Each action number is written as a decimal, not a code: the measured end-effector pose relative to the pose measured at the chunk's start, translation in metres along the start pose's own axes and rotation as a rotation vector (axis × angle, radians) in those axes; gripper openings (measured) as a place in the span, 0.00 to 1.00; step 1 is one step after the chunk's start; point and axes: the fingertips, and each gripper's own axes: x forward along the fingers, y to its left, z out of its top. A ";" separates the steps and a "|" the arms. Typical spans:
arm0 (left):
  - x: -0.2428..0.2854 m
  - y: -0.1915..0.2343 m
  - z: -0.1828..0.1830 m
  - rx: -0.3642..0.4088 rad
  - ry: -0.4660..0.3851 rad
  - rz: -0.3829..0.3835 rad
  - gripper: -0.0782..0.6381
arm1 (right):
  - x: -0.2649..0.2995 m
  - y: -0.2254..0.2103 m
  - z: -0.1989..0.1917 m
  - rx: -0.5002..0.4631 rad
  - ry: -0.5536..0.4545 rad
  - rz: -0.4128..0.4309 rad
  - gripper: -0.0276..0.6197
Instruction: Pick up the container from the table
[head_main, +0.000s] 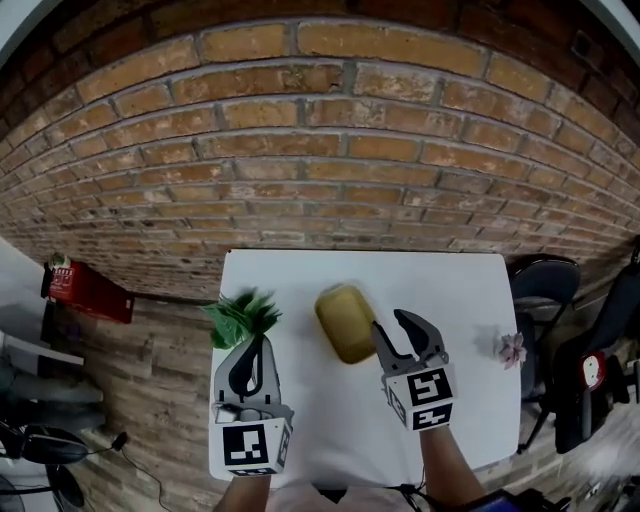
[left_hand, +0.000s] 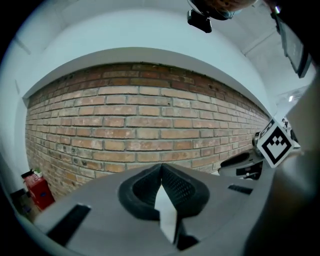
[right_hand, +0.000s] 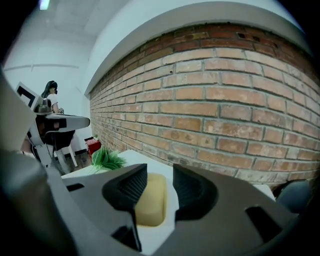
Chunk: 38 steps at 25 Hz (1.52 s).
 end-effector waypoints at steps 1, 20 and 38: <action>0.003 0.001 -0.004 -0.002 0.011 0.005 0.12 | 0.006 -0.001 -0.006 0.002 0.014 0.009 0.30; 0.048 -0.005 -0.064 -0.062 0.149 0.029 0.12 | 0.071 -0.006 -0.093 0.056 0.216 0.094 0.28; 0.058 -0.013 -0.072 -0.085 0.165 0.013 0.12 | 0.076 -0.006 -0.114 0.073 0.261 0.084 0.17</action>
